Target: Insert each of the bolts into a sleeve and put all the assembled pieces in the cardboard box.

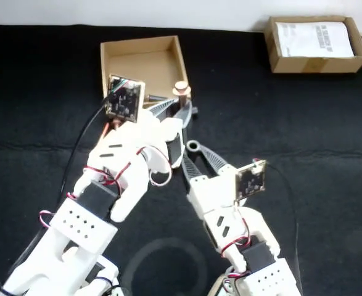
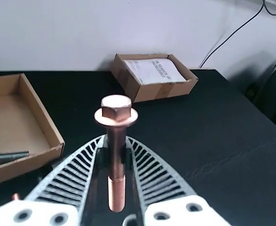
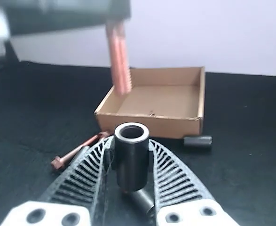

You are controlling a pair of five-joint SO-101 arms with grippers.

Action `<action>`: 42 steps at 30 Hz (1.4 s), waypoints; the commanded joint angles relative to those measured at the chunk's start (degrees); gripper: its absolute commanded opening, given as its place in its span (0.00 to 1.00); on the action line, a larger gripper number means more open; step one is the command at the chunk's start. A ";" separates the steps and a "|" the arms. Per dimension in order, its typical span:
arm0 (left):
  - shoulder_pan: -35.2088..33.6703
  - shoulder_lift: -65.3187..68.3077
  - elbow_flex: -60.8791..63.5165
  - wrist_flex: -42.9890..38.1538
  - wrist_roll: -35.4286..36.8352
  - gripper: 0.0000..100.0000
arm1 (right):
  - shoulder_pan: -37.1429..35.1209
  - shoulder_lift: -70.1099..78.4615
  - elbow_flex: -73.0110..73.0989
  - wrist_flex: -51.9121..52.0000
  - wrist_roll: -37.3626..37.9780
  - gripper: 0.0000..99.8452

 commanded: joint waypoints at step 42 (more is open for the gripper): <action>6.64 0.66 4.53 -6.77 -5.01 0.01 | 2.42 -0.04 -0.48 -1.10 -0.35 0.01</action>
